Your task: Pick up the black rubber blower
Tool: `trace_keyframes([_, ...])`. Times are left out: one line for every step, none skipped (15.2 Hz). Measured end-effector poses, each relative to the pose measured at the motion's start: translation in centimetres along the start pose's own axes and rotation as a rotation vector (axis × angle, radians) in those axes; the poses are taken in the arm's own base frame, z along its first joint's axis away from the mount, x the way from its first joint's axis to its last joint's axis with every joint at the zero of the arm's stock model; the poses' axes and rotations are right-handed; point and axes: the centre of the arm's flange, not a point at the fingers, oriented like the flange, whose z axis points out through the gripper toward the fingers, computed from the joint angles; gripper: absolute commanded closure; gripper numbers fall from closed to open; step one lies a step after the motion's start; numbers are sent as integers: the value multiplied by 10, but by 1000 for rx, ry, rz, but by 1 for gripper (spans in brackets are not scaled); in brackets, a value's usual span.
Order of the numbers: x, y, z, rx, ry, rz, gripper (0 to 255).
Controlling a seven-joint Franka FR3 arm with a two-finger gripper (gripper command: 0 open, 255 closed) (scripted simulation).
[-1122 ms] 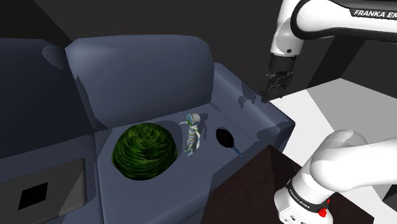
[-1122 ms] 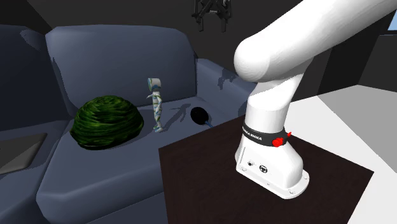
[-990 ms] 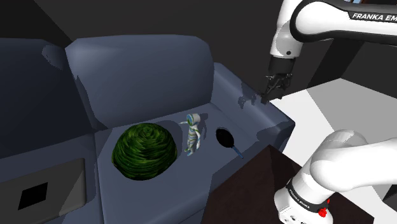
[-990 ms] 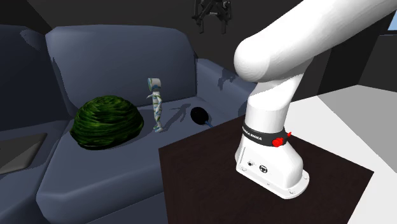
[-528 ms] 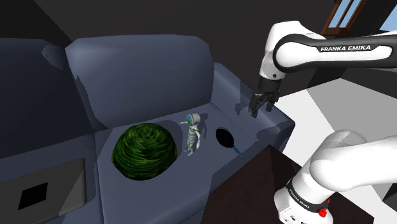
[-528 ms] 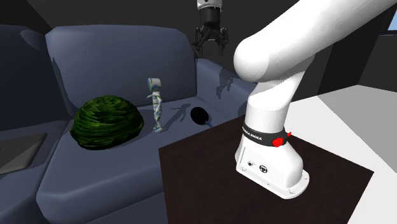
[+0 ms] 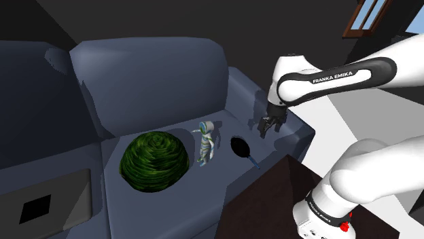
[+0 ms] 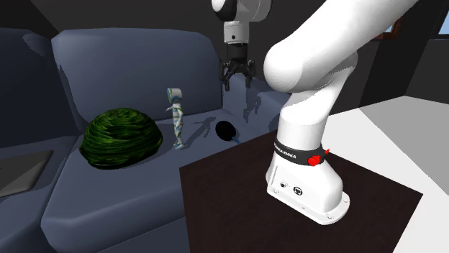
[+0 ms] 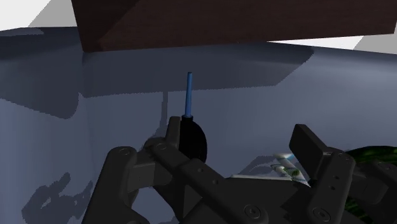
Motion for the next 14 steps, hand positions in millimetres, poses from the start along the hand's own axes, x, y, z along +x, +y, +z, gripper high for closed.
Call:
trace_keyframes([4,1,15,-1,2,0,0])
trace_keyframes([9,3,27,-2,7,0,0])
trace_keyframes([10,6,39,-4,12,0,0])
trace_keyframes([13,8,53,-5,15,0,0])
trace_keyframes([18,9,65,-6,19,0,0])
trace_keyframes([21,10,75,-7,25,0,0])
trace_keyframes([27,14,88,-8,28,0,0])
trace_keyframes([29,15,101,-10,32,0,0])
trace_keyframes([35,18,111,-11,38,0,0])
trace_keyframes([39,19,121,-12,42,0,0])
trace_keyframes([47,18,132,-13,47,0,0])
trace_keyframes([50,23,147,-14,49,0,0])
trace_keyframes([54,24,156,-15,54,0,0])
trace_keyframes([59,25,169,-16,58,-1,0])
